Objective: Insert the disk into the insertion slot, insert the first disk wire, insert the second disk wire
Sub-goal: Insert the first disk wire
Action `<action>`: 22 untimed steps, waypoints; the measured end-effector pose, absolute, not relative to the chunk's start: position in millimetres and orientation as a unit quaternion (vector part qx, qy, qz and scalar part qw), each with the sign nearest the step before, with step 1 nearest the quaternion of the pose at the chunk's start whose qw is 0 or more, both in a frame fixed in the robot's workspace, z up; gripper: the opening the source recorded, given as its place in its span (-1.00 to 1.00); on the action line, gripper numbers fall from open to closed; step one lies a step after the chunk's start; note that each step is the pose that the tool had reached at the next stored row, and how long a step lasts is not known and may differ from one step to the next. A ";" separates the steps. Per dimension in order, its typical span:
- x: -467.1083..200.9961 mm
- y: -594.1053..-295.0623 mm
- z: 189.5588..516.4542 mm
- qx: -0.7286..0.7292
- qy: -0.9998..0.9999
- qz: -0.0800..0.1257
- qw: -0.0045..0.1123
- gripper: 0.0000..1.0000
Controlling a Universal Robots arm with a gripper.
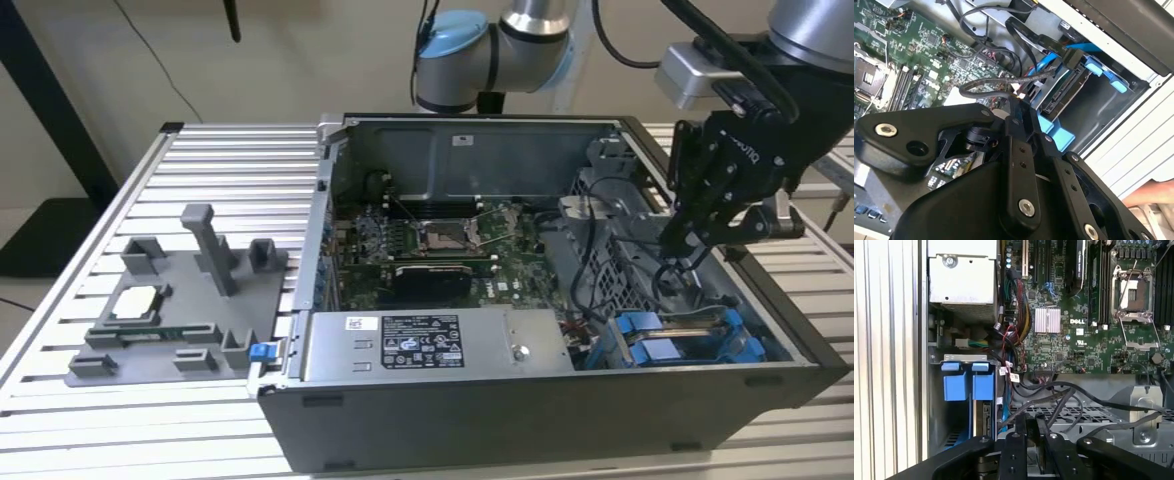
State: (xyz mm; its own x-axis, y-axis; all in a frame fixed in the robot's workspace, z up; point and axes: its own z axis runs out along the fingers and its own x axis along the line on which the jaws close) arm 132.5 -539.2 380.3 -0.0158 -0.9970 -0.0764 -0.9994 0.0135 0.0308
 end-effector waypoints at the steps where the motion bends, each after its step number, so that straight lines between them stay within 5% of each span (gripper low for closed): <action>1: 132.8 -539.9 379.7 -0.701 0.712 0.038 0.016 -1.00; 22: 140.6 -561.4 366.4 -0.701 0.712 0.037 0.015 -1.00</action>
